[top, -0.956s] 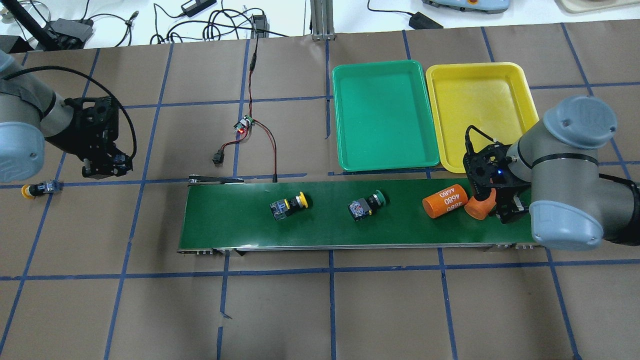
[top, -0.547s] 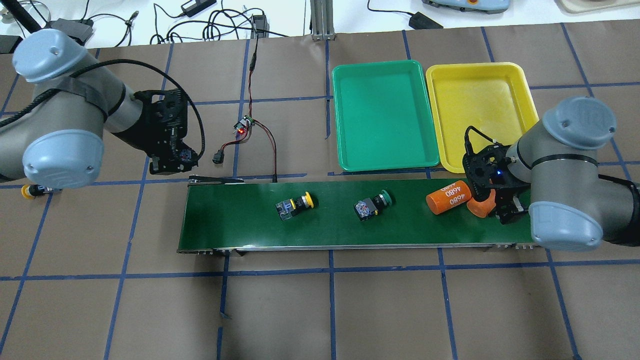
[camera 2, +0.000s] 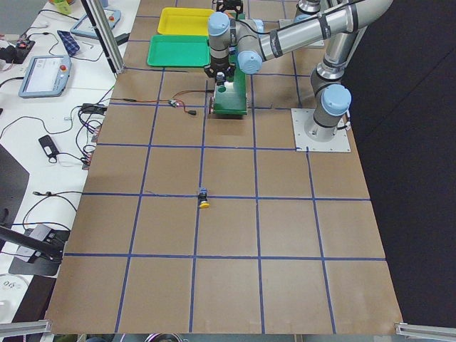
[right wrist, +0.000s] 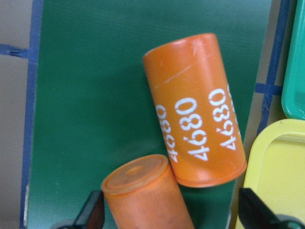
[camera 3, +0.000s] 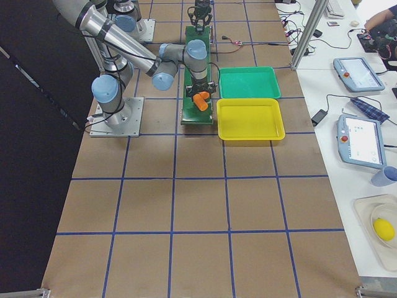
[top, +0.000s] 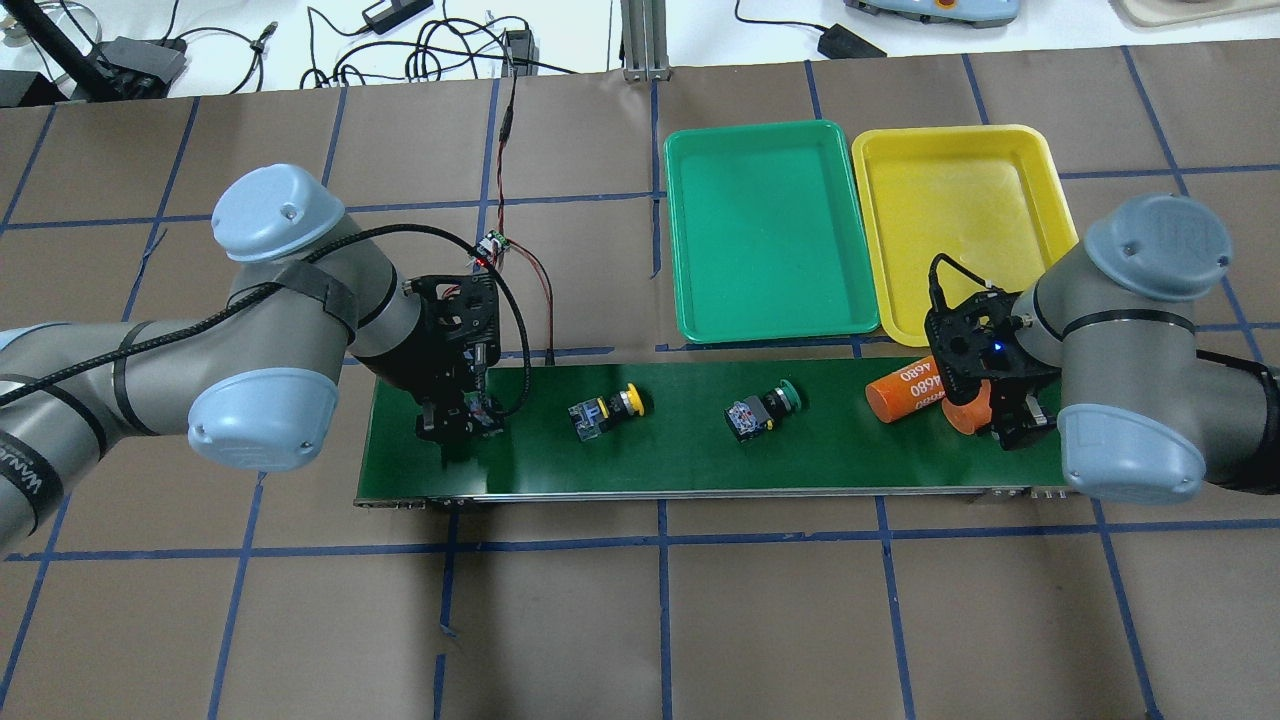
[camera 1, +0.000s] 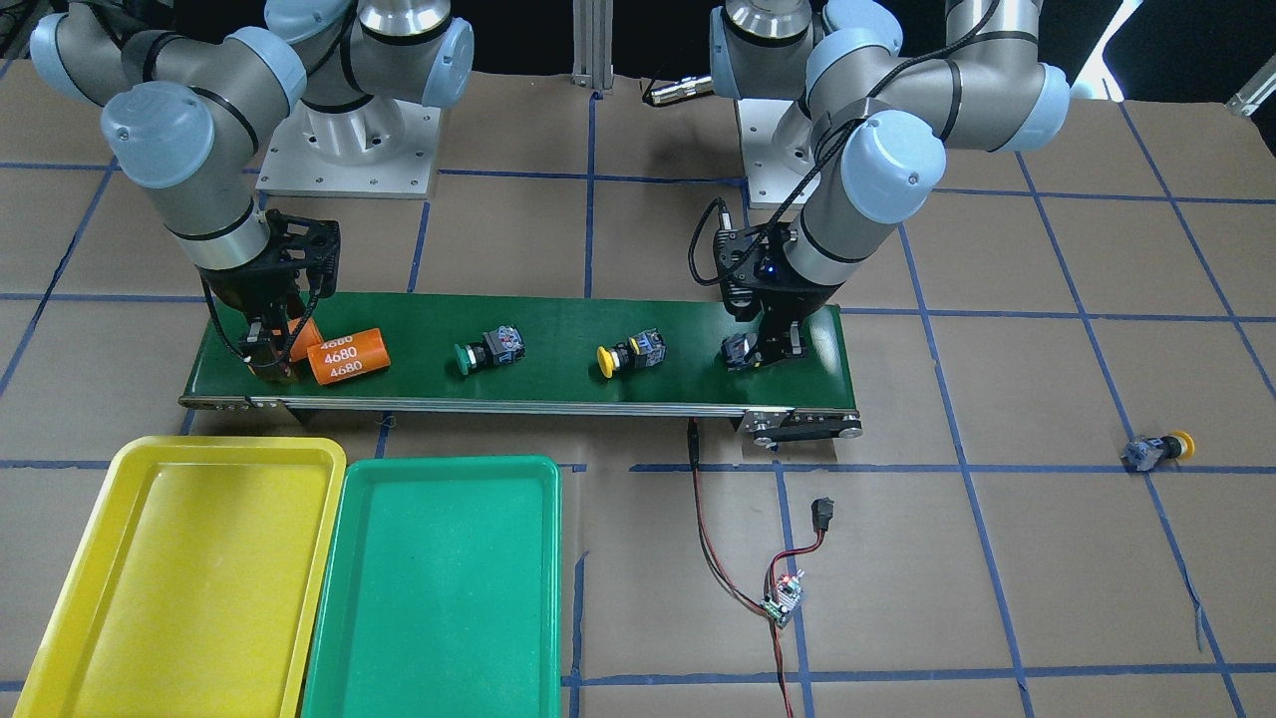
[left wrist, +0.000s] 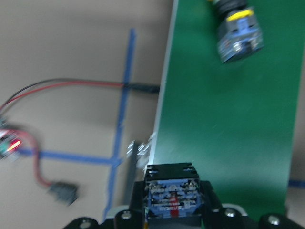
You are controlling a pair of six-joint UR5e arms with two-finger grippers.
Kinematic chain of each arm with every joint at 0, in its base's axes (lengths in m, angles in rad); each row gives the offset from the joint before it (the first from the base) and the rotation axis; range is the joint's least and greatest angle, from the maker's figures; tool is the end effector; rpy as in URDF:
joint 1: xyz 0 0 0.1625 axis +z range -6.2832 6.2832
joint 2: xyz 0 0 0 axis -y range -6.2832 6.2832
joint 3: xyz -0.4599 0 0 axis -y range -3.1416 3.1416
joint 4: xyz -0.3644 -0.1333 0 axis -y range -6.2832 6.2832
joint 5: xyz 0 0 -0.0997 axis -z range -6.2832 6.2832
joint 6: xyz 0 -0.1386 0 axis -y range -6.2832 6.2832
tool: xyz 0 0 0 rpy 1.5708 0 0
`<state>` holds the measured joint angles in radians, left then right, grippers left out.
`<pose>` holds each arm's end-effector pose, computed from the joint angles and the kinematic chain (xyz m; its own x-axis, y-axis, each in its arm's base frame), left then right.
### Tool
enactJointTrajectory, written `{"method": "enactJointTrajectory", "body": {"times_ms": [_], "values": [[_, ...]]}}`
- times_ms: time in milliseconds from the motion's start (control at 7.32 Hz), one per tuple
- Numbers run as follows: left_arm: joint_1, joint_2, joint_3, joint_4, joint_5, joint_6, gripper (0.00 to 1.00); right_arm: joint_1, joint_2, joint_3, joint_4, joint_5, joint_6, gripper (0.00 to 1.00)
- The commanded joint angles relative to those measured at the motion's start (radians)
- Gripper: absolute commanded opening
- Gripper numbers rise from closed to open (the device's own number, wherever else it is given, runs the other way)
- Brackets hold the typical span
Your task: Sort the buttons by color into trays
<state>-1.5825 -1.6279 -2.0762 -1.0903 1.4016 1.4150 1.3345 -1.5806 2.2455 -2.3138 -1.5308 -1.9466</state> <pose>-0.1616 -0.4208 0.2830 -0.1414 0.9842 0.1070 0.9757 0.1569 -0.1531 0.0431 -0.4141 0.2673 0.1397 -0.9863 0.0872 -0.9900 -0.1410 -0.0084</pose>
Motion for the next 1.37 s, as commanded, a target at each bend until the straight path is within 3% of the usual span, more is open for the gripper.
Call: {"method": "enactJointTrajectory", "body": {"times_ms": [0,137,410,547,683,820,956,1230], "values": [[0.009,0.010,-0.004,0.041,0.011,-0.039,1.00,0.003,0.001,0.000,-0.001,0.000,0.000,1.00],[0.036,0.025,0.034,0.038,0.020,-0.044,1.00,0.003,0.001,0.000,0.001,0.000,0.000,1.00],[0.315,0.016,0.092,0.012,0.037,-0.028,1.00,0.006,-0.006,0.000,0.001,0.001,0.000,1.00],[0.476,-0.031,0.097,0.000,0.036,-0.015,1.00,0.024,-0.004,-0.003,-0.001,-0.009,0.000,1.00],[0.559,-0.097,0.125,0.013,0.058,0.043,1.00,0.035,-0.009,-0.004,-0.004,-0.012,0.000,1.00],[0.593,-0.166,0.219,0.013,0.168,0.098,1.00,0.038,-0.012,-0.001,-0.006,-0.011,-0.003,1.00],[0.636,-0.244,0.329,0.012,0.190,0.105,1.00,0.038,-0.013,-0.007,-0.007,-0.012,-0.018,1.00],[0.778,-0.390,0.464,0.012,0.139,0.128,1.00,0.040,-0.027,-0.009,-0.012,-0.011,-0.052,1.00]]}}
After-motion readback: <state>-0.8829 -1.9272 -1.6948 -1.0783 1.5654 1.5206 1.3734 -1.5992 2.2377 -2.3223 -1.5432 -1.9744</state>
